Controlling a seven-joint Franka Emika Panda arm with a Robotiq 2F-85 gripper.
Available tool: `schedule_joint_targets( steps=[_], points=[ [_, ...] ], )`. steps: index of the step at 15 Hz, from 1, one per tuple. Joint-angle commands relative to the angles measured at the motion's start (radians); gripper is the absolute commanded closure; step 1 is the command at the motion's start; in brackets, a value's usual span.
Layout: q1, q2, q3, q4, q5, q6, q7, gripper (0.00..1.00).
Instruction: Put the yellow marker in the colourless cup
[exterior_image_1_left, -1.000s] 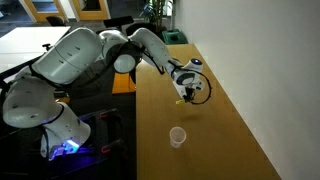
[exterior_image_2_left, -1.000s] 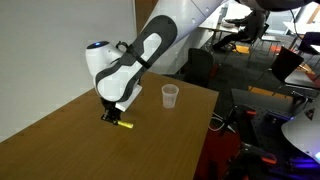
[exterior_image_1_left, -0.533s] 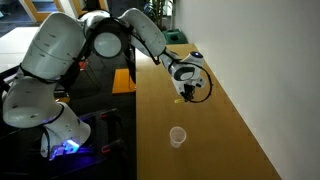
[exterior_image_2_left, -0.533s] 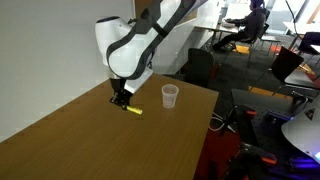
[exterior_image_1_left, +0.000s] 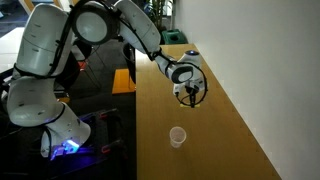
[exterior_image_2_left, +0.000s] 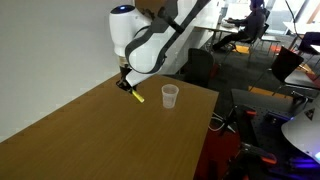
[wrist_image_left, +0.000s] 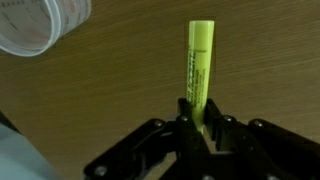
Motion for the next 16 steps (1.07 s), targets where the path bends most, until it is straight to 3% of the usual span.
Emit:
schedule_joint_targets(
  steps=[1,5,9,16],
  points=[
    [0.127,-0.028,-0.142,-0.059,-0.101,0.023,0.257,0.95],
    [0.252,-0.021,-0.281,-0.066,-0.255,-0.022,0.575,0.95],
    [0.318,-0.015,-0.352,-0.058,-0.412,-0.122,0.874,0.95],
    [0.278,-0.045,-0.286,-0.031,-0.589,-0.46,1.282,0.95]
  ],
)
